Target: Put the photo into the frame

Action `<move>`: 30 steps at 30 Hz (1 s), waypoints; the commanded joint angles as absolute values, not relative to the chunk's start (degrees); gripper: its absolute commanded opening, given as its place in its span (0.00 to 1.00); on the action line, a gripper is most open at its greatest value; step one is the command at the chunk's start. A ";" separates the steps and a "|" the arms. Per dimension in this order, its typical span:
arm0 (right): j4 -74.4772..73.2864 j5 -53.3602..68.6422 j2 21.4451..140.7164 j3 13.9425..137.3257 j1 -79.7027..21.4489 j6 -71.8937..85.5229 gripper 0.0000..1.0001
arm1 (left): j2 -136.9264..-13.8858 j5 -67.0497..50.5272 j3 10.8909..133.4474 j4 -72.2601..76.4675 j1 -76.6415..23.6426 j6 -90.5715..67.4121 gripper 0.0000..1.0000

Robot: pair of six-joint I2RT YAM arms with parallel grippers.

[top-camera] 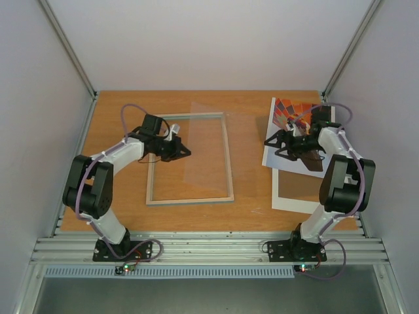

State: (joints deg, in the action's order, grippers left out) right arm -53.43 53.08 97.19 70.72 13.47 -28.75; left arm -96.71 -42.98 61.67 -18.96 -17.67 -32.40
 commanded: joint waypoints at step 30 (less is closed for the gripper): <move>-30.35 57.72 113.15 68.79 -2.26 -9.48 0.18 | -102.04 -38.59 58.11 -26.11 -10.55 -20.19 0.00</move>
